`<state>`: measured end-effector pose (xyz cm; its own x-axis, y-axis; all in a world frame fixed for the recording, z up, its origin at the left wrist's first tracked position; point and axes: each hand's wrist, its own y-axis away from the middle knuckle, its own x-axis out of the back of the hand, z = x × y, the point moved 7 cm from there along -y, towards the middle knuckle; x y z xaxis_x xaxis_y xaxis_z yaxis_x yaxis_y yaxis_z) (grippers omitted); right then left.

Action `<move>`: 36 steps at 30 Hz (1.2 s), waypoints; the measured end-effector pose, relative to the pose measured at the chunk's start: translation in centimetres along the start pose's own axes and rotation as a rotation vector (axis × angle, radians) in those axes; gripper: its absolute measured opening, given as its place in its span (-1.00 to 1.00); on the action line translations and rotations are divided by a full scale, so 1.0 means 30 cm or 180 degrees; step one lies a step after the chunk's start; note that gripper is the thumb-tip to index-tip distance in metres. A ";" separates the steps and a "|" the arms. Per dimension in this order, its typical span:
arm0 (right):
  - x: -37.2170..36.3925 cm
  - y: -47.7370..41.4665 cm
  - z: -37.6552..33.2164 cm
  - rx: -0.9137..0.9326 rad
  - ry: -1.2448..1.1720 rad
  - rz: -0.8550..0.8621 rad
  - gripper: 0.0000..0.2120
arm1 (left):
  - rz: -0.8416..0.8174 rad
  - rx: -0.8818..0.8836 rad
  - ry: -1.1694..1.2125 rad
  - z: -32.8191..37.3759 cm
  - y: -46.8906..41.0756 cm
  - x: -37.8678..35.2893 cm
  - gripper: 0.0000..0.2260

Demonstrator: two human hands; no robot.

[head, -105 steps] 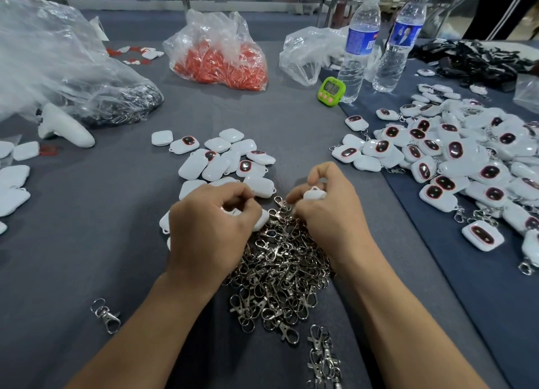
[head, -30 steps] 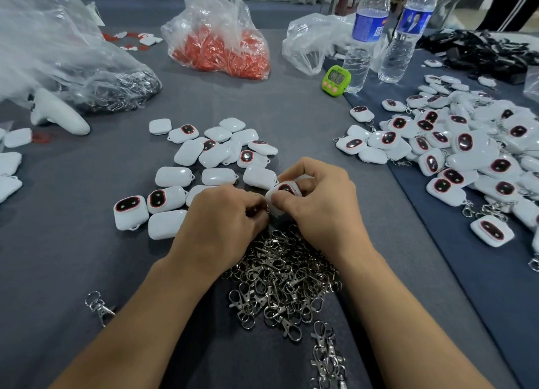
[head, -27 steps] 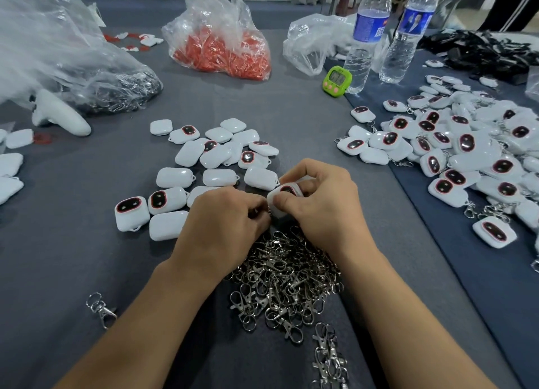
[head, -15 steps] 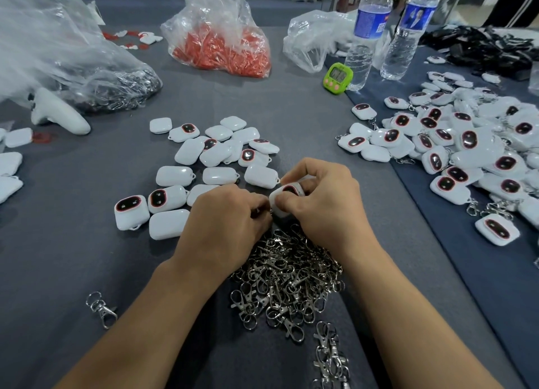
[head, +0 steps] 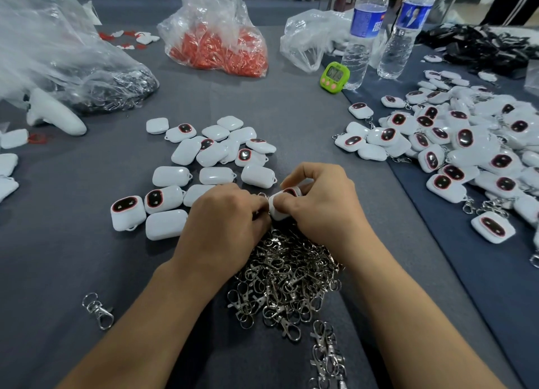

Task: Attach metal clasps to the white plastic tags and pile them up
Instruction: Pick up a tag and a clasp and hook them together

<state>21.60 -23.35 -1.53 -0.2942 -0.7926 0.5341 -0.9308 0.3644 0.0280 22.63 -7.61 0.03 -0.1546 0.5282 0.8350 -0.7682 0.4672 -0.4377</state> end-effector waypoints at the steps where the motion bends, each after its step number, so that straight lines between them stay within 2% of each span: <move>1: -0.002 -0.001 0.001 -0.0005 -0.0002 -0.0015 -0.88 | 0.0023 -0.0010 0.0000 0.000 0.001 0.001 -0.87; 5: -0.008 -0.002 0.006 -0.0009 -0.0118 -0.0094 -0.87 | 0.0137 0.0012 0.0067 0.005 0.005 0.009 -0.80; 8: -0.017 0.002 0.012 -0.0071 -0.0462 -0.0172 -0.87 | 0.0326 0.0191 0.0224 0.003 -0.002 0.030 -0.84; 10: -0.024 0.007 0.015 -0.0159 -0.0870 -0.0218 -0.88 | 0.0528 0.0442 0.0649 -0.017 -0.004 0.053 -0.94; 14: -0.022 0.016 0.015 -0.0408 -0.1748 -0.0344 -0.85 | 0.0665 0.1087 0.1645 -0.080 -0.005 0.053 -0.86; 17: -0.006 0.017 0.016 -0.0616 -0.2283 -0.0404 -0.87 | 0.0550 0.1404 0.2228 -0.106 -0.009 0.022 -0.81; 20: -0.003 0.020 0.018 -0.0777 -0.2537 -0.0479 -0.87 | 0.0282 0.1376 0.2499 -0.090 -0.014 0.001 -0.82; 24: -0.009 0.028 0.011 -0.0837 -0.2685 -0.0630 -0.87 | 0.0175 0.1372 0.2664 -0.067 -0.014 -0.016 -0.88; 26: -0.010 0.030 0.007 -0.0814 -0.2706 -0.0684 -0.86 | 0.0176 0.1404 0.2823 -0.068 -0.016 -0.024 -0.82; 30: -0.013 0.031 0.004 -0.0769 -0.2706 -0.0769 -0.85 | 0.0111 0.1462 0.3436 -0.060 -0.016 -0.033 -0.89; 33: -0.010 0.032 0.002 -0.0670 -0.2726 -0.0796 -0.83 | 0.0092 0.1309 0.3182 -0.059 -0.016 -0.016 -0.90; 36: -0.006 0.033 0.004 -0.0536 -0.2542 -0.0708 -0.84 | 0.0222 0.0864 0.2066 -0.046 -0.010 0.023 -0.88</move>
<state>20.72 -22.90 -1.71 -0.2319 -0.9388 -0.2546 -0.9591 0.1769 0.2211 23.62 -6.41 0.29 0.1275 0.9060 0.4035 -0.9109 0.2679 -0.3138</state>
